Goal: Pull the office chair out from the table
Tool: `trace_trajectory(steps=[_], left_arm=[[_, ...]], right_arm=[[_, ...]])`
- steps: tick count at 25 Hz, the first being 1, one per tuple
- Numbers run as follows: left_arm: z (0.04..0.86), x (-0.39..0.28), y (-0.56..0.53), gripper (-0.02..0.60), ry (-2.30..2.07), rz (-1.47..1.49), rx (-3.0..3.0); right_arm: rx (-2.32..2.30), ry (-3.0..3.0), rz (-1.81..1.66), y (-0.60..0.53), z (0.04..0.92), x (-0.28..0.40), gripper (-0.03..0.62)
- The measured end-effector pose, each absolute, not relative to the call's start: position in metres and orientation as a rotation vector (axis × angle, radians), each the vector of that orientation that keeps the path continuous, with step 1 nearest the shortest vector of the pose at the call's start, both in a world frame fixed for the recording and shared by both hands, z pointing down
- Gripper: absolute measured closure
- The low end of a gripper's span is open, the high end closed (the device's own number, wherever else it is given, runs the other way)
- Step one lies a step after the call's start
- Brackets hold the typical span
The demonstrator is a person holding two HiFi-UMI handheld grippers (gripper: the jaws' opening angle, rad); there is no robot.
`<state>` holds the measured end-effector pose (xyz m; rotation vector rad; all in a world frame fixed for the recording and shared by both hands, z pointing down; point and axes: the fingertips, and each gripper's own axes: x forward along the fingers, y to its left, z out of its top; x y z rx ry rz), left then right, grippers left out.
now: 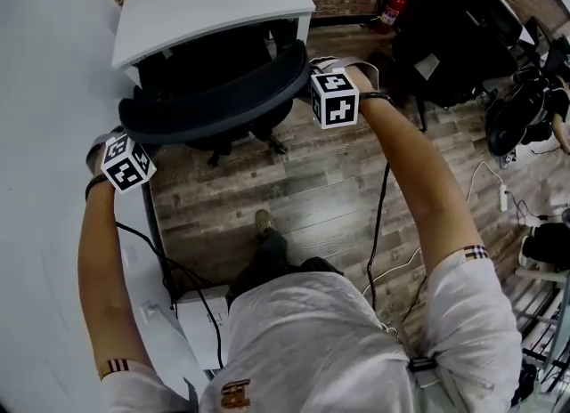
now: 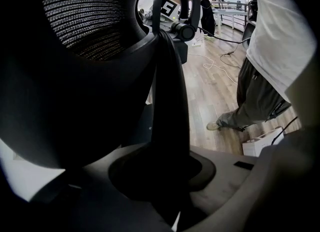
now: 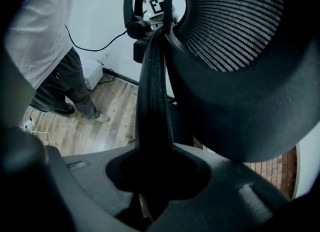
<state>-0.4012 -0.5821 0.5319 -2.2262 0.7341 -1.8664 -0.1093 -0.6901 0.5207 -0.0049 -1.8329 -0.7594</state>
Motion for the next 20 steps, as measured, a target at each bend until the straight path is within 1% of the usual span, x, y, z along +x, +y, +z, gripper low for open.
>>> trace_trajectory(steps=[8, 20], left_arm=[[0.528, -0.376, -0.524, 0.482, 0.727, -1.847, -2.210], [0.525, -0.355, -0.421, 0.482, 0.702, -1.836, -2.213]], right_arm=[[-0.012, -1.828, -0.763, -0.627, 0.521, -0.088, 0.502], [0.011, -1.823, -0.750, -0.522, 0.523, -0.063, 0.502]])
